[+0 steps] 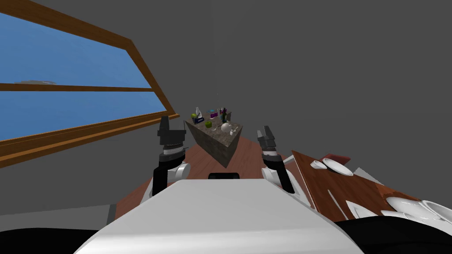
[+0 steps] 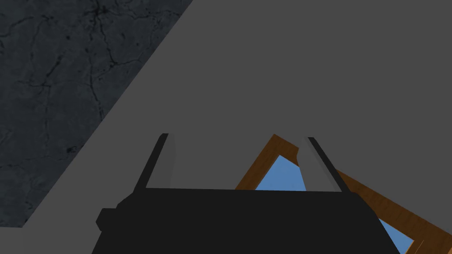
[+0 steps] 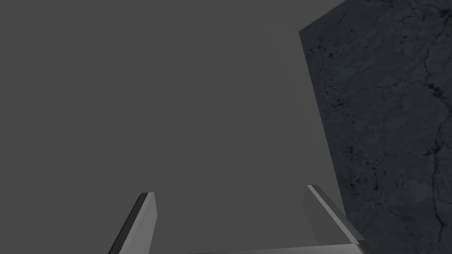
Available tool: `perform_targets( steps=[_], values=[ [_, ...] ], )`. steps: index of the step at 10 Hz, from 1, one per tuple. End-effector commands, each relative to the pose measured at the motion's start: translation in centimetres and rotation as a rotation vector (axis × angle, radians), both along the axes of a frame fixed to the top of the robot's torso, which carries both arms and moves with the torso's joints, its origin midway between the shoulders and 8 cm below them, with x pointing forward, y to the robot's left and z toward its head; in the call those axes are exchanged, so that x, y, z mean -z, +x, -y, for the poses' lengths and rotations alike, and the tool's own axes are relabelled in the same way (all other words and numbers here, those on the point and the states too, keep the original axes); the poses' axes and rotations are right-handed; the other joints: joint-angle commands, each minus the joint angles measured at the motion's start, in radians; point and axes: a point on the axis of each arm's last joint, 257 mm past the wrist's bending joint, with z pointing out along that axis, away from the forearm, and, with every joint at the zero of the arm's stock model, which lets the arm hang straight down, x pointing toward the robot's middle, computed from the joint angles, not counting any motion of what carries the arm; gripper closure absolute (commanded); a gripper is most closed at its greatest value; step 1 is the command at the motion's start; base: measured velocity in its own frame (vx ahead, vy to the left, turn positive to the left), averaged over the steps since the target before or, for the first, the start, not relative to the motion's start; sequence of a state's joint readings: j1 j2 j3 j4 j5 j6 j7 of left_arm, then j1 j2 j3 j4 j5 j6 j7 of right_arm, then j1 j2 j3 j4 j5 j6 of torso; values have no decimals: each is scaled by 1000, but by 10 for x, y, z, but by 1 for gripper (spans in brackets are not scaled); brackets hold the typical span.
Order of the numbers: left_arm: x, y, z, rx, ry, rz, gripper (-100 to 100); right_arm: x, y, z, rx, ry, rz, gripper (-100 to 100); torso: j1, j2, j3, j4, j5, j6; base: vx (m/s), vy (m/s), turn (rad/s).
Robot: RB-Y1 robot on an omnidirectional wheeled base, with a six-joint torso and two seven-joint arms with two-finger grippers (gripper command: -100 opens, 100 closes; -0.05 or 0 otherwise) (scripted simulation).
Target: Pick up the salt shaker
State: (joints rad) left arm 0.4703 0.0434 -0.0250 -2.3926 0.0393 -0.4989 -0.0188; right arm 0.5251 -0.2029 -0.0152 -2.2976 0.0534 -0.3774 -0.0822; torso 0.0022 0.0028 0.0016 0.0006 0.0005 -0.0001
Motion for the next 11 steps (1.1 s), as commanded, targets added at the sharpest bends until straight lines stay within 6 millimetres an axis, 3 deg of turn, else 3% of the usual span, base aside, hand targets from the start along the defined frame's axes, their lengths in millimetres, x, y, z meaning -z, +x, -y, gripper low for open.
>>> perform_targets(
  steps=[1,3,4,6,7,10,11],
  values=[
    [0,0,0,0,0,0,0,24,5,3,-3,-47,-67,-100,0,0,0,0,0,0,-39,44,84],
    [0,0,0,0,0,0,0,54,10,7,-6,-111,-153,-100,0,0,0,0,0,0,-32,43,100],
    [0,0,0,0,0,0,0,55,10,6,-10,-120,-154,-100,0,0,0,0,0,0,-26,27,17],
    [0,0,0,0,0,0,0,88,13,12,-10,-190,-245,-100,-1,-1,-1,0,0,0,-17,38,90],
    [0,0,0,0,0,0,0,88,13,12,-14,-198,-247,-100,0,-2,-1,0,0,0,-10,36,33],
    [0,0,0,0,0,0,0,141,13,27,-12,-324,-389,-100,1,-2,-1,0,0,0,-2,56,102],
    [0,0,0,0,0,0,0,141,13,27,-17,-337,-391,-100,2,-3,-2,-1,0,0,6,51,33]
  ],
)
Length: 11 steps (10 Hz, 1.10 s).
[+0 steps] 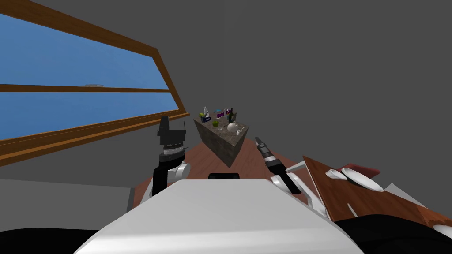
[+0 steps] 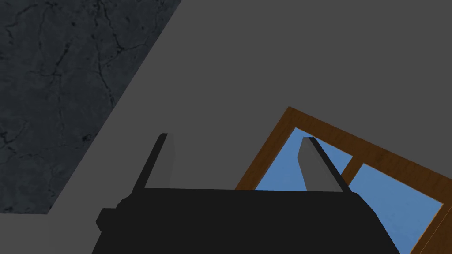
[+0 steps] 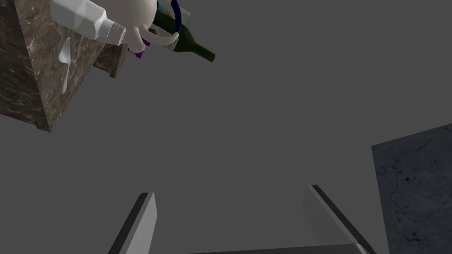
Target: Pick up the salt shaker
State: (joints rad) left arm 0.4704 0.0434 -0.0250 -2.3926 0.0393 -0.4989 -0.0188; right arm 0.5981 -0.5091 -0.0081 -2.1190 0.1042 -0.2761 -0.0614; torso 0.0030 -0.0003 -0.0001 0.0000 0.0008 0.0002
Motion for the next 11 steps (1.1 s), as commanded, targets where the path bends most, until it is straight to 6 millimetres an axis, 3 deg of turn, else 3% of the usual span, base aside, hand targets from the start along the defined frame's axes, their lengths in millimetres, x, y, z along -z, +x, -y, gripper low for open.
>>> perform_targets(
  steps=[1,2,5,7,8,10,11],
  values=[
    [0,0,0,0,0,0,0,21,-2,6,-4,-63,-57,-100,0,0,0,0,0,0,15,52,82],
    [0,0,0,0,0,0,0,38,-4,14,-1,-107,-102,-100,0,0,0,0,0,0,26,69,131],
    [0,0,0,0,0,0,0,54,-6,22,-11,-175,-151,-100,0,-1,-1,0,0,0,19,50,48],
    [0,0,0,0,0,0,0,85,-12,42,-8,-278,-237,-100,0,-2,-1,0,0,0,38,73,119],
    [0,0,0,0,0,0,0,85,-12,42,-16,-292,-239,-100,2,-2,-1,0,0,0,43,58,25],
    [0,0,0,0,0,0,0,112,-18,64,-12,-398,-318,-100,1,-3,-2,-1,0,0,76,74,105],
    [0,0,0,0,0,0,0,111,-18,65,-21,-416,-320,-100,2,-5,-3,-1,0,0,66,58,46]
  ],
)
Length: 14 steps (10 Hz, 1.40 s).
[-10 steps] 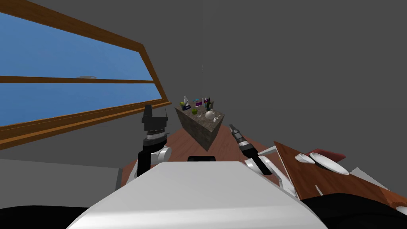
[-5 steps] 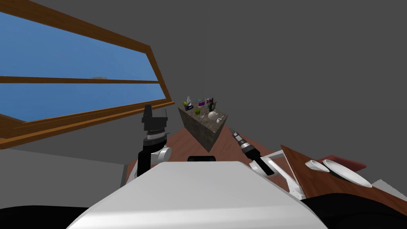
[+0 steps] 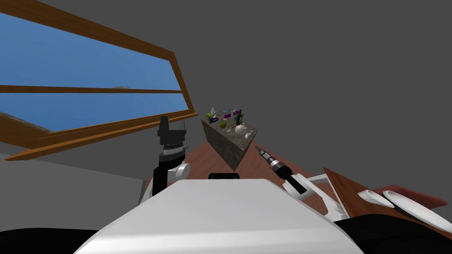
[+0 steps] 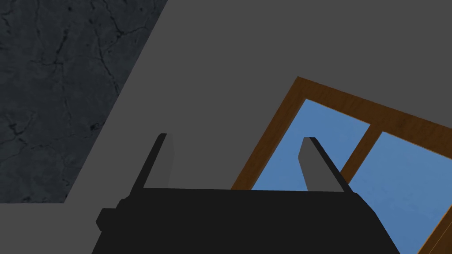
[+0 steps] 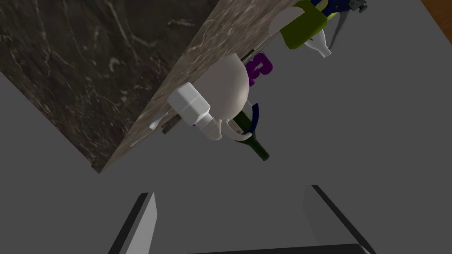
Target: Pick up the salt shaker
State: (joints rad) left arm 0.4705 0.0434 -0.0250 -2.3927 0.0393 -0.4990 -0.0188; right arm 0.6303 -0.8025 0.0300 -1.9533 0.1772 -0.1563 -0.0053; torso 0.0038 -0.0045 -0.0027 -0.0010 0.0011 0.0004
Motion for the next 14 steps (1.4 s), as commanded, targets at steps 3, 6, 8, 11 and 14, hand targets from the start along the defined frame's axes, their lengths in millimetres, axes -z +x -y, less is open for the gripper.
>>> perform_targets(
  steps=[3,6,8,11,14],
  values=[
    [0,0,0,0,0,0,0,21,-8,27,-12,-138,-81,-100,-1,2,1,0,0,0,46,50,65],
    [0,0,0,0,0,0,0,37,-14,55,-25,-267,-145,-100,2,0,0,0,0,0,79,78,77],
    [0,0,0,0,0,0,0,43,-16,69,-32,-331,-173,-100,0,-2,-1,0,0,0,95,58,74],
    [0,0,0,0,0,0,0,53,-21,108,-47,-501,-243,-100,1,-3,-2,-1,0,0,124,69,96],
    [0,0,0,0,0,0,0,54,-23,143,-64,-655,-293,-100,2,-3,-2,-1,0,0,116,86,85]
  ],
)
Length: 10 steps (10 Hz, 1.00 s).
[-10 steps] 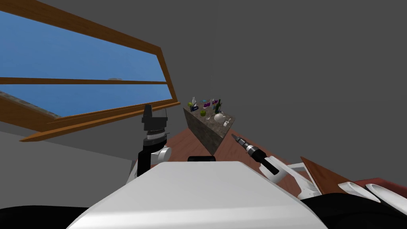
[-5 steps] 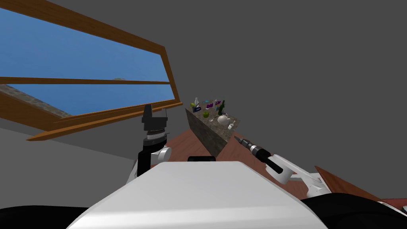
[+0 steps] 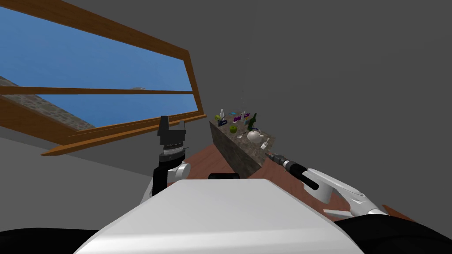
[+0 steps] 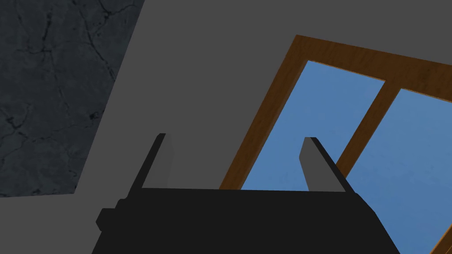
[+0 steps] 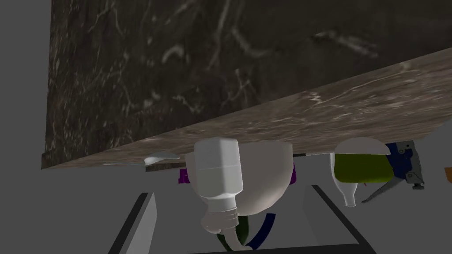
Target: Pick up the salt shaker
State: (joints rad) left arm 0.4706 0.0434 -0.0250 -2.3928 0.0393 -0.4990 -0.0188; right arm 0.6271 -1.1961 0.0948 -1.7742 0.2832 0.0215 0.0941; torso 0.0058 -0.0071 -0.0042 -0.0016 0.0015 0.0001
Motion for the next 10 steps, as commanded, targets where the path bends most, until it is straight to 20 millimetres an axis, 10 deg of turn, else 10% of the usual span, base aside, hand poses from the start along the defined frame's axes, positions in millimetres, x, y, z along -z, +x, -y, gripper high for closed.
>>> perform_targets(
  steps=[1,7,8,9,10],
  values=[
    [0,0,0,0,0,0,0,-2,1,17,-11,-80,-24,-100,0,0,0,0,0,0,111,56,64],
    [0,0,0,0,0,0,0,-8,3,48,-34,-217,-62,-100,-2,3,2,1,-1,0,68,43,36],
    [0,0,0,0,0,0,0,-8,3,49,-35,-221,-63,0,-3,6,3,1,-1,1,0,0,0],
    [0,0,0,0,0,0,0,-5,2,60,-9,-220,-66,-100,-5,7,4,2,-1,1,-23,8,126],
    [0,0,0,0,0,0,0,-4,1,65,3,-220,-67,-100,-5,9,5,2,-1,0,-50,3,224]
  ],
)
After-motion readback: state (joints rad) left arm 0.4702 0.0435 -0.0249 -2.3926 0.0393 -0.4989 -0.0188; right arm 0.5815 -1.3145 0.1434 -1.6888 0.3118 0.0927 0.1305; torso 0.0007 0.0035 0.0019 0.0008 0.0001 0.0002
